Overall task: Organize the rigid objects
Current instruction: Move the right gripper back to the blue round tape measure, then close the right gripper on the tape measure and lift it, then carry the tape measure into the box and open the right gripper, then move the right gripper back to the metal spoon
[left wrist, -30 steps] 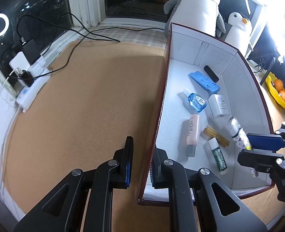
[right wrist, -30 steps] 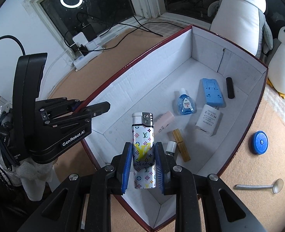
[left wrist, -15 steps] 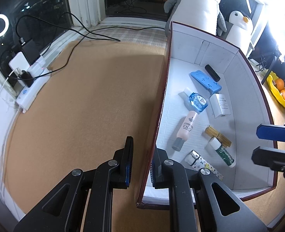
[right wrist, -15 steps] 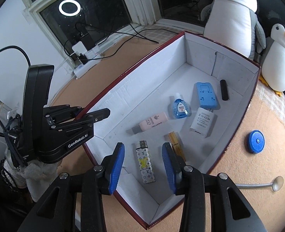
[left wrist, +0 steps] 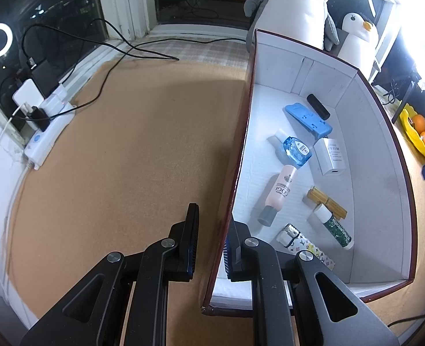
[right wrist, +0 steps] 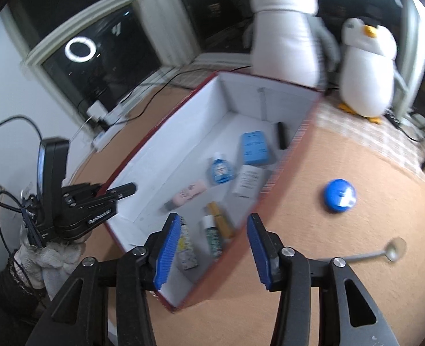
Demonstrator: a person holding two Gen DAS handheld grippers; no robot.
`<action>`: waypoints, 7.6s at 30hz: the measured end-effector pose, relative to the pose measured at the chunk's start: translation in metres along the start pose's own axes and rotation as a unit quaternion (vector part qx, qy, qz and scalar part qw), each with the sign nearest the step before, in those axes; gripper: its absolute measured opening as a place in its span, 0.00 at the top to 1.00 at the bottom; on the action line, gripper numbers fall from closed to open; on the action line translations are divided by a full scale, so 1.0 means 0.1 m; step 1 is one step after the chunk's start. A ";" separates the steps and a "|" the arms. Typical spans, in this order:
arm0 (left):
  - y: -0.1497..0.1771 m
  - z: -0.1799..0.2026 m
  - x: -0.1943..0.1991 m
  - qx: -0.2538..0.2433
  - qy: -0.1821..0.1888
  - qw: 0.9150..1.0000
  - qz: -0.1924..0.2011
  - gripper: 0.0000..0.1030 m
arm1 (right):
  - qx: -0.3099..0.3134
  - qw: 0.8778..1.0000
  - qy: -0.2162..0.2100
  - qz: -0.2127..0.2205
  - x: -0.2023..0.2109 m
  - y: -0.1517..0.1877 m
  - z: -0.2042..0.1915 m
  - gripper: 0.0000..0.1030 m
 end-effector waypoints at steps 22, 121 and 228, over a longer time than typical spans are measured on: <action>-0.02 0.04 -0.09 -0.012 -0.017 1.000 -0.019 0.87 | -0.031 0.993 0.112 -0.030 -0.37 0.04 1.13 0.51; 0.00 -0.03 0.05 0.008 0.024 1.000 0.005 0.87 | 0.068 0.995 0.068 -0.022 -1.21 -1.20 -0.45 0.55; -0.01 0.11 0.03 -0.032 -0.003 0.999 -0.004 0.84 | -0.256 0.953 0.137 -0.087 -0.52 0.47 2.15 0.49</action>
Point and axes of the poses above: each gripper's, at about its wrist camera, not at the fingertips, and x roughly against the way its jaws point, z to its right, y to its underside, the point moved 7 cm from there along -x, roughly the way its jaws point, and after that the axes turned 5 degrees about z, right-handed, at the moved point
